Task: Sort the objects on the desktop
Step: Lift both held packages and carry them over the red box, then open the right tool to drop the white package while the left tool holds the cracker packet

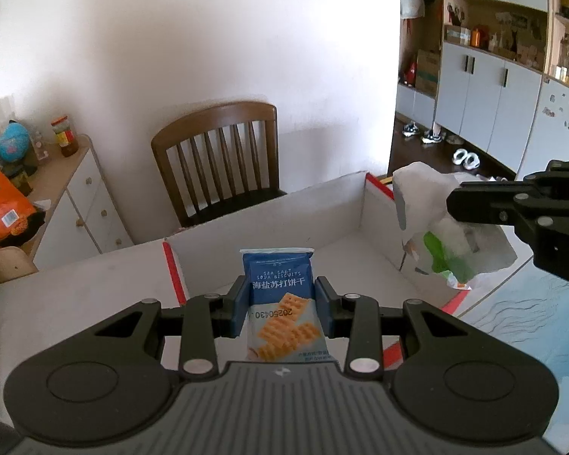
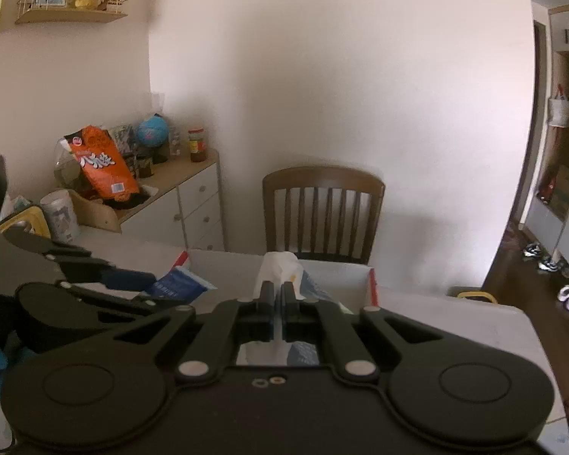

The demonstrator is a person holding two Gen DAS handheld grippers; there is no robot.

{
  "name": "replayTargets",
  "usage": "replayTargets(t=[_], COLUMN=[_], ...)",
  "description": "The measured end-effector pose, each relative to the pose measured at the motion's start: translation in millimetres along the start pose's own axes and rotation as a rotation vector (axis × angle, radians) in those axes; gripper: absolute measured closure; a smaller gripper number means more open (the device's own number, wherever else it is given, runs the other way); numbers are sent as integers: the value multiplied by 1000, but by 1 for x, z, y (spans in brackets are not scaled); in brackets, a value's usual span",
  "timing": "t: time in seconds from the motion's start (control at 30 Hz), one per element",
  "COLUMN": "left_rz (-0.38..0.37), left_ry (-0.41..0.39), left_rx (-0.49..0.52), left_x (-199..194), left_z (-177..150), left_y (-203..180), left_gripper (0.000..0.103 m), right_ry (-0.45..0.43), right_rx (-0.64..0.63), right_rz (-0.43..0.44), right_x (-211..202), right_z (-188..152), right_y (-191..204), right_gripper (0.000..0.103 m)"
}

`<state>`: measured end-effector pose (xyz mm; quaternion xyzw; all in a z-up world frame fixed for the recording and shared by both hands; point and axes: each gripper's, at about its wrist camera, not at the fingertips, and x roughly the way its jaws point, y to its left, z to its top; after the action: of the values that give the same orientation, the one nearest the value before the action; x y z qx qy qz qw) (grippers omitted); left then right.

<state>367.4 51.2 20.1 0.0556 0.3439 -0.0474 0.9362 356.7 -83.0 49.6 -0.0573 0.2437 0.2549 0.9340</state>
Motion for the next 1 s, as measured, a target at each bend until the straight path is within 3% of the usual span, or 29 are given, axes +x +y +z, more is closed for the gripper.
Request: replayTargets(t=[0.43,0.7,1.0], left_rz=[-16,-41,-65], left_ry=[104,170,267], left_rx=[-26,-12,-16], left_x=[60,86,110], left_z=[-4,-7,-10], left_y=[19,22,19], left_gripper=[67,67,67], right_ry=[61,145,231], right_rx=[-89,-155,-121], right_rz=[28,69,86], right_x=[49,77,95], right_z=[-15,-33,-44], right_y=[7,18,14], right_gripper=[101,101,101])
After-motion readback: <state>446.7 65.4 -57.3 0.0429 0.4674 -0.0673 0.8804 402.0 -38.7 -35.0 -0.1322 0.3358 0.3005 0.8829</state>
